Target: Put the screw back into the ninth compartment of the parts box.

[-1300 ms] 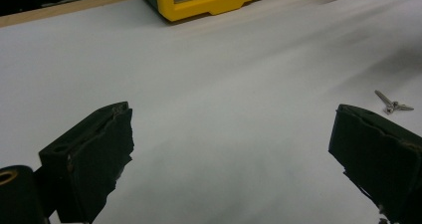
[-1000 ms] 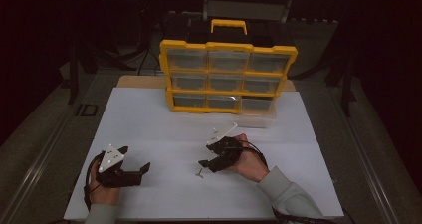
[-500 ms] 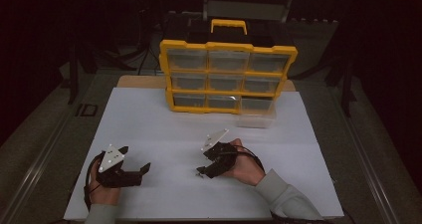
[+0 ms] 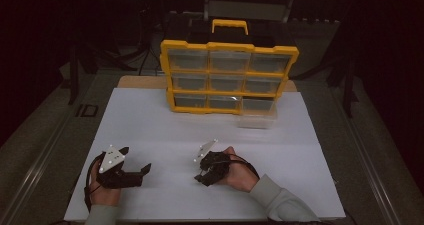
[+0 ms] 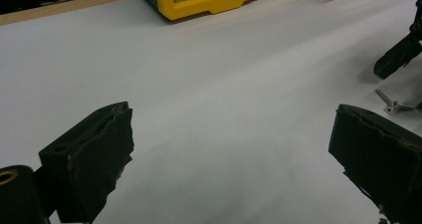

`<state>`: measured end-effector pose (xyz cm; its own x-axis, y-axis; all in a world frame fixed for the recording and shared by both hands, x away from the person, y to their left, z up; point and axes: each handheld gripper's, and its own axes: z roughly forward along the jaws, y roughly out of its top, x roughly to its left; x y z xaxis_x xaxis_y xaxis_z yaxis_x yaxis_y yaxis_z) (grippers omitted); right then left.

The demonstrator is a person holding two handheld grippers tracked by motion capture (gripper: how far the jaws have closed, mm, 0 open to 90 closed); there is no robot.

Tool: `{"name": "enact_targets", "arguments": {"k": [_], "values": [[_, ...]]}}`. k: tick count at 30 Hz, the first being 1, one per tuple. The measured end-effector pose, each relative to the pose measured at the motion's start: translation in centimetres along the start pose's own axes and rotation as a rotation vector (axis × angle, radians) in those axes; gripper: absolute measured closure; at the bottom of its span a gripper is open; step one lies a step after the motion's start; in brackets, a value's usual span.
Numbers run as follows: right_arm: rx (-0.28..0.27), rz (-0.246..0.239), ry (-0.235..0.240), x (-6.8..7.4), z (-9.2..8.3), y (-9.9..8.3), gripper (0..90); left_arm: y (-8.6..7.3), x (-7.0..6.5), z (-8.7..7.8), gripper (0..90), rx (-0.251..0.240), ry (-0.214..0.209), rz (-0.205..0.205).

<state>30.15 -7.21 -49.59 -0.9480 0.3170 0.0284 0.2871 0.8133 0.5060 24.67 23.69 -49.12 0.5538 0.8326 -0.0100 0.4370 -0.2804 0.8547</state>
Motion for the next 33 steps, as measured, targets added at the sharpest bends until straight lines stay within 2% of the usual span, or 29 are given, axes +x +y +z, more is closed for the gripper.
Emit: {"name": "enact_targets", "arguments": {"k": [6,11,24,33], "values": [[0.02,-0.017,-0.008,0.24,0.54,-0.08,56.4,0.0,0.0,-0.04,4.3,-0.001,0.001,0.0],[0.026,-0.012,-0.005,-0.02,0.49,-0.22,65.2,0.0,0.0,-0.03,4.4,-0.002,0.001,0.0],[0.042,-0.012,0.034,-0.28,0.19,-0.5,86.2,0.0,0.0,-0.02,4.5,-0.001,0.002,0.0],[0.032,0.005,0.059,-0.68,-0.31,-0.66,86.8,0.0,0.0,-0.02,4.5,-0.001,0.003,0.0]]}}
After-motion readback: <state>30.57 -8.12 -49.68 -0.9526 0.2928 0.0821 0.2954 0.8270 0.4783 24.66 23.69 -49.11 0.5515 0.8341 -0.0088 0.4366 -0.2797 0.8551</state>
